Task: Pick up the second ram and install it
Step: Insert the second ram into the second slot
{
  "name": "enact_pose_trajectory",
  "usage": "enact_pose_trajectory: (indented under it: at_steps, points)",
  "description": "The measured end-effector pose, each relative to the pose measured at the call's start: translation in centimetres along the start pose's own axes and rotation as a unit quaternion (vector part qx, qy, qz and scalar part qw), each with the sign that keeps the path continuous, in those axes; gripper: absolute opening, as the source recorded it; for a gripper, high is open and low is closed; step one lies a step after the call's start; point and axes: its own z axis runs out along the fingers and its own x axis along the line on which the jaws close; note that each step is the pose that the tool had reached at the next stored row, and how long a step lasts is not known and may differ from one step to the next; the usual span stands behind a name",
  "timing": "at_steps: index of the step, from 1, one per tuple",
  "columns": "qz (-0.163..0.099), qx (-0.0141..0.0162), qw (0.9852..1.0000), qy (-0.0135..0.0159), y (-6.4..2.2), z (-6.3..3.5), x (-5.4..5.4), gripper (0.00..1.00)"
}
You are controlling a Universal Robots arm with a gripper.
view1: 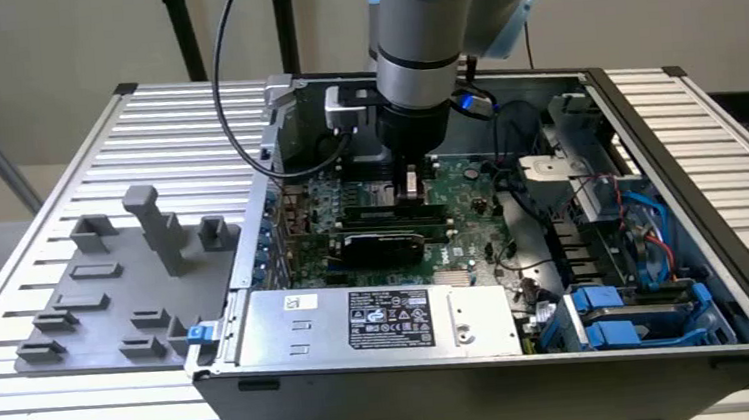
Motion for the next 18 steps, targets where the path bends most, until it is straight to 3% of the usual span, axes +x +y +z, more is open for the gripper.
enact_pose_trajectory:
  at_steps: [9, 18]
  points:
    - [0.0, -0.0033, 1.0, 0.0018, 0.0, 0.18, 0.01, 0.0]
    - [0.0, -0.0034, 1.0, 0.0036, -0.01, 0.44, 0.04, 0.0]
